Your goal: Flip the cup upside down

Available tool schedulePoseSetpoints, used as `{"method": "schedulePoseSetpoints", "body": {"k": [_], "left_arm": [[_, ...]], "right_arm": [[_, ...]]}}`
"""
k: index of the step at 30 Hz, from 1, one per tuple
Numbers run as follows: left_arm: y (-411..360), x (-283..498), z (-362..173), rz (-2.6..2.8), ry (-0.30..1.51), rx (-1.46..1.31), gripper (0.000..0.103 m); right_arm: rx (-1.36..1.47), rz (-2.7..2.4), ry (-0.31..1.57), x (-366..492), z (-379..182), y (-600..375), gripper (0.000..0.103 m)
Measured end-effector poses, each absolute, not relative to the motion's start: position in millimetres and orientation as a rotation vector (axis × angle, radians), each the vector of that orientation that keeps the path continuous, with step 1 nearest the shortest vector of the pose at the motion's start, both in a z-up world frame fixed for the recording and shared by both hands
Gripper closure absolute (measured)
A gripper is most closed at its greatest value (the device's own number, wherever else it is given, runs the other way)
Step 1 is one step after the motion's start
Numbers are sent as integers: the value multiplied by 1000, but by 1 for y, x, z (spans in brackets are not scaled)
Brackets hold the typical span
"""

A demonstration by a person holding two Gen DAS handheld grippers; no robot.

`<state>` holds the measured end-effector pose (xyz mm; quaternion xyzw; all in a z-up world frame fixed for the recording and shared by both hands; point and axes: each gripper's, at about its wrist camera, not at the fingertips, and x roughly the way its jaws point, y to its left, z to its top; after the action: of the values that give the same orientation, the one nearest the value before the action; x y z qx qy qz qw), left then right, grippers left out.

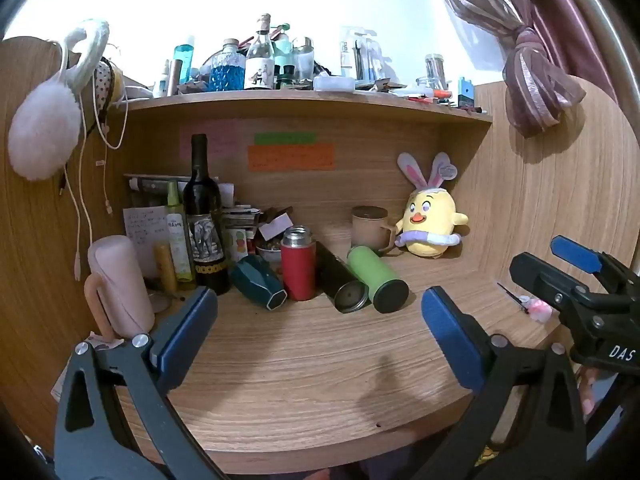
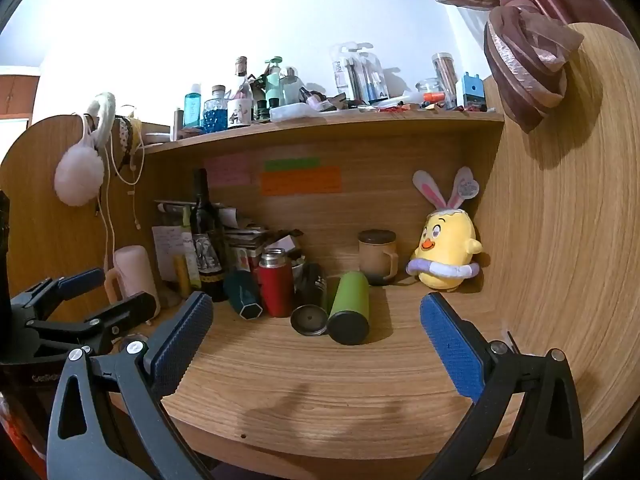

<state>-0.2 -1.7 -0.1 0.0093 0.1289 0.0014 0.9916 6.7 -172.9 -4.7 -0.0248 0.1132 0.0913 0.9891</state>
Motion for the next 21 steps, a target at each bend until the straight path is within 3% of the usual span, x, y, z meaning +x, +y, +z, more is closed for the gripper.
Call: {"method": "schedulePoseSetpoints", "body": {"k": [21], "left_arm": [[2,3,-4,-2,273,15,0]], "right_arm": [[-37,185,255,14,-5,-170,0]]}}
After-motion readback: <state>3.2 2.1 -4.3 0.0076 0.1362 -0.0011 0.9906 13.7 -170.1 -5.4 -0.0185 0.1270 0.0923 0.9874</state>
